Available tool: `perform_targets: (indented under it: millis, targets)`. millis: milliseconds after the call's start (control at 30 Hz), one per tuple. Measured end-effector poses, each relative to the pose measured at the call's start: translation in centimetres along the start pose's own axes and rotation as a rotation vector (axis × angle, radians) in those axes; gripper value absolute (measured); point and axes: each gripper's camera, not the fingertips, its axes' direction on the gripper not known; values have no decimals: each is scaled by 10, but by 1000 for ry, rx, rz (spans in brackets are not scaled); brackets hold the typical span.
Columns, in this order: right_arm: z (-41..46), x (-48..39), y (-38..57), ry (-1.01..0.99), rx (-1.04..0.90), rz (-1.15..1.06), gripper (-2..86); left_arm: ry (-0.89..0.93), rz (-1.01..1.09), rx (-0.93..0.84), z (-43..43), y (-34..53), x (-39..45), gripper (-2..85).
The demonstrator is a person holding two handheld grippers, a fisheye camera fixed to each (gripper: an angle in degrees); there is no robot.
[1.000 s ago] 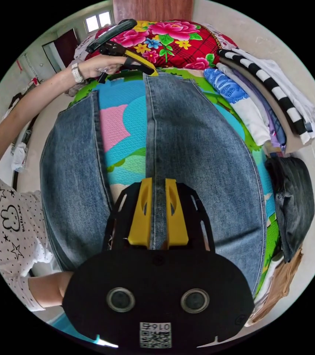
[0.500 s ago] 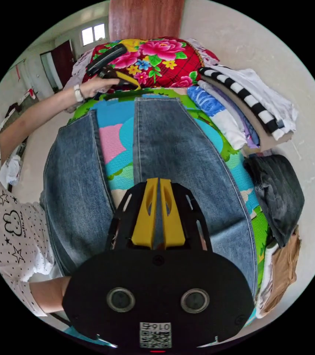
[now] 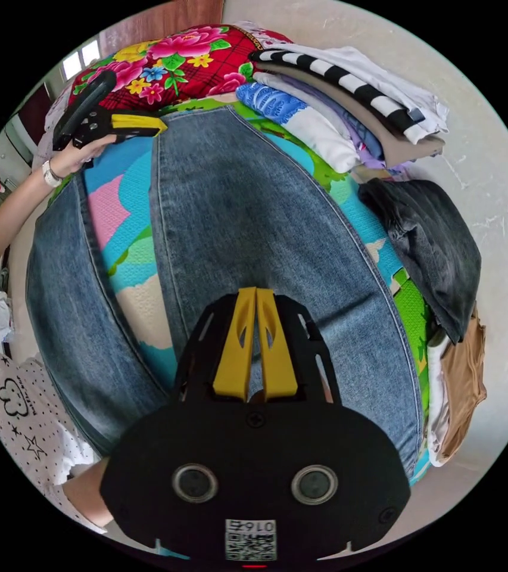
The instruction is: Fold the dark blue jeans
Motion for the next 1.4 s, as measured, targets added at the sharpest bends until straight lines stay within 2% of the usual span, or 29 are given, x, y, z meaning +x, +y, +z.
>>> perform_targets:
  millis: [67,233,333,400,467,533,633,667,733,767,800,900,967,1100,1233,1400]
  targets:
    - [5,-1,6,11,35,30,-4,120,-50,70,-20,15,-7,-10]
    - [-6,5,33,24,169,219,-3,532,104,298,-131,89,43,-10]
    - [-84,-6,89,68,502,363,-3,724,259,351,-182,141,90,-10]
    - [-157,-34,172,162,833,407,-2,800,326,381,-202,169,114,-10]
    - [-197,-54,243,265,1041,444,-1,854,358,392,-213,191,134,-10]
    - [-226,-61,305,324,1100,505,0,918,406,348,-217,206,159,-10]
    - [-247,-58,390,414,1023,613,6,965,404,299,-213,218,180,-10]
    - [-244,-56,419,471,941,663,11,968,401,284,-211,220,183,-10]
    - [-224,-51,457,526,742,720,24,970,388,217,-204,226,193,-10]
    - [-201,-46,481,526,580,754,49,973,387,204,-202,228,195,-10]
    - [-175,-42,504,501,427,781,70,976,372,200,-201,232,195,-10]
    - [-105,-48,557,386,168,824,91,990,351,198,-201,241,193,-10]
    - [-74,-64,578,317,147,810,94,986,354,198,-203,247,193,-10]
    - [-48,-104,607,395,280,854,95,913,407,215,-217,263,199,-10]
    - [-30,-120,620,413,263,861,83,844,455,236,-229,279,204,-10]
    - [-19,-141,636,416,245,842,63,918,413,217,-223,290,195,-10]
